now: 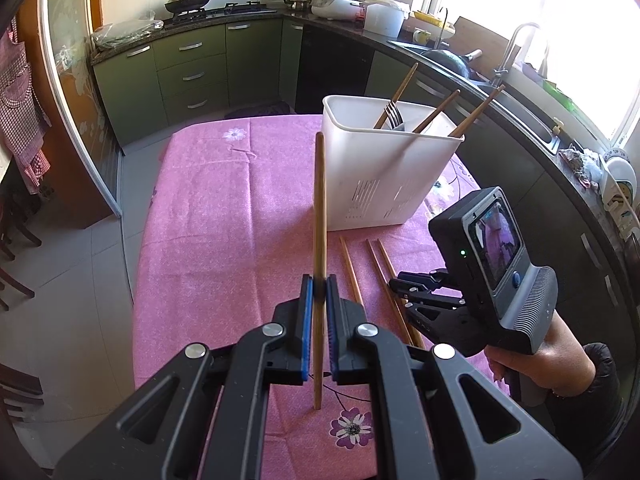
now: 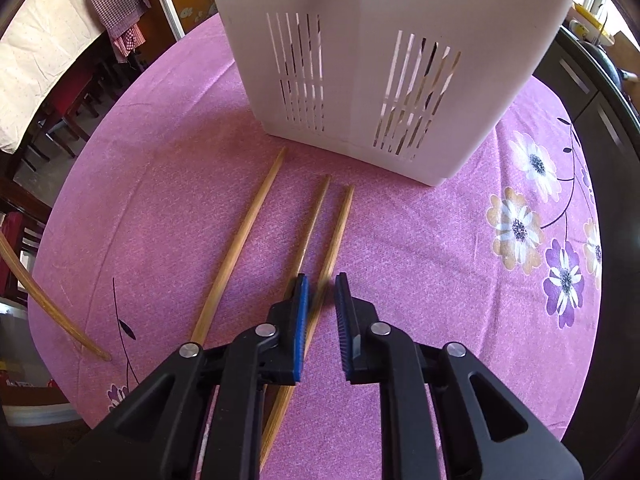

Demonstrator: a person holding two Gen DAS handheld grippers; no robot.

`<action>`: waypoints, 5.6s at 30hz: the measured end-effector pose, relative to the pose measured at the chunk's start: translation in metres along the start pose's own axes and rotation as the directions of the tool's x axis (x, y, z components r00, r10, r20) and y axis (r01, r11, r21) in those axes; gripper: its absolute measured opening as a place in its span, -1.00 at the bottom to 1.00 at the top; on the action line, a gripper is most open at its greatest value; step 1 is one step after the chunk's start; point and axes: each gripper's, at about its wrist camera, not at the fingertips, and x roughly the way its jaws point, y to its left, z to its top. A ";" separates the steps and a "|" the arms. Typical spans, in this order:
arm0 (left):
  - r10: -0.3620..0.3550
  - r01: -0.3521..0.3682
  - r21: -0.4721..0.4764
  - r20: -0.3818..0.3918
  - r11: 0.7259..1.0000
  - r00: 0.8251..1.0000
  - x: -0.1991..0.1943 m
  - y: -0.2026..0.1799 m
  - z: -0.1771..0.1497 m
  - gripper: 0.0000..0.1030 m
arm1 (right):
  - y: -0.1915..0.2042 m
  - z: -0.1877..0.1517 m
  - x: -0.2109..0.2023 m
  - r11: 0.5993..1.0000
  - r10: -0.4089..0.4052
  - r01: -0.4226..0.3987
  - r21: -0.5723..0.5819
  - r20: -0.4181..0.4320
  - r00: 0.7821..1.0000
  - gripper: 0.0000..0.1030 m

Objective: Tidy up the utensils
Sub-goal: 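Grasp another wooden chopstick with the right gripper and lift it, then carry both chopsticks upright over the white holder with both grippers, then lower both chopsticks into the white holder and open both grippers, then move both grippers back down to the last two chopsticks, then grasp a wooden chopstick with the left gripper and lift it upright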

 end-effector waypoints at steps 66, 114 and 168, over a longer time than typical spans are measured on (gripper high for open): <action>-0.038 0.019 0.081 0.241 0.997 0.970 -0.112 -0.034 0.099 -0.87 | -0.061 -0.004 -0.315 0.993 0.046 -0.107 0.045 0.696 0.717 -0.87; 0.025 -0.032 0.045 0.149 0.998 0.989 -0.018 -0.042 0.086 -0.42 | -0.072 -0.004 -0.265 0.997 0.008 -0.055 0.052 0.647 0.762 -0.59; 0.061 -0.074 -0.033 -0.287 0.997 0.956 0.137 -0.040 0.028 -0.88 | -0.116 -0.064 -0.092 0.989 0.001 -0.037 0.144 0.244 0.970 -0.34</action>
